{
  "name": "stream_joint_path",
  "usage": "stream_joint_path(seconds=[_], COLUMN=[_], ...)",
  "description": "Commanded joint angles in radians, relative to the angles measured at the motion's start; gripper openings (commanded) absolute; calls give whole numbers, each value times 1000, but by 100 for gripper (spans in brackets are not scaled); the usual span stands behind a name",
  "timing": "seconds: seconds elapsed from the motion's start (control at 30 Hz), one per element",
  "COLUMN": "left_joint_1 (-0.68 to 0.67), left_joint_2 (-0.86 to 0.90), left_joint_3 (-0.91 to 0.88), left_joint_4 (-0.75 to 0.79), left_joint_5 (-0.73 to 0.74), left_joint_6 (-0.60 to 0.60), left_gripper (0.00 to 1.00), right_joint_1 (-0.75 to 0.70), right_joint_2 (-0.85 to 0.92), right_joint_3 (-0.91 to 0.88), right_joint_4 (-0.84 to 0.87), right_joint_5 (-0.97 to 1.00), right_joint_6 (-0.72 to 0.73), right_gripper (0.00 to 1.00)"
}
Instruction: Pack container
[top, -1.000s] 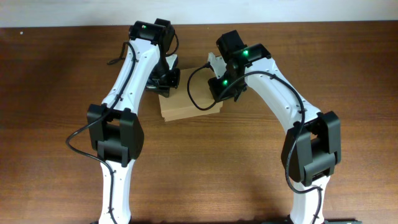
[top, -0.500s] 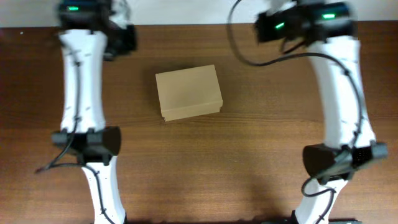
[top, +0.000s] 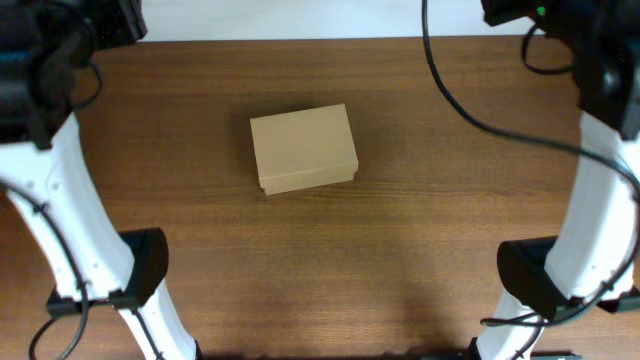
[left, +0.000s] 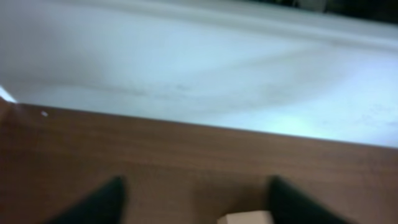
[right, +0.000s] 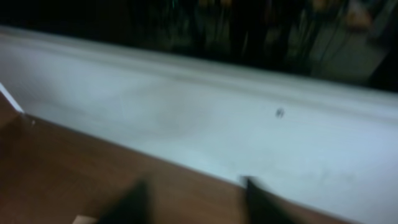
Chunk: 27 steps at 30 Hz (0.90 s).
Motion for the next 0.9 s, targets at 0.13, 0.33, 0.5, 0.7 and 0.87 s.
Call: stream_joint_path(seconds=[0.13,0.33,0.5,0.7,0.87], left_joint_1=[7,7,7,7,7], left_joint_2=[-41,-41,-41,-41,-41], left_joint_3=[6,2,2,2,2], left_joint_4=[-21,-31,-31,-31,-31], left_joint_5=[-91,-91,-91,-91,-91], left_joint_6=[5,5,5,5,5], left_gripper=[100,100,100,100,100], right_joint_1=[-1,-1,-1,-1,-1], right_joint_2=[-40,-35,-35,-34,-34], right_joint_3=[77,77,77,77,77], right_joint_4=[6,5,5,5,5], right_joint_5=[2,2,2,2,2], right_joint_6=[-9,-9,-9,-9,-9], right_gripper=[99,99,99,99,99])
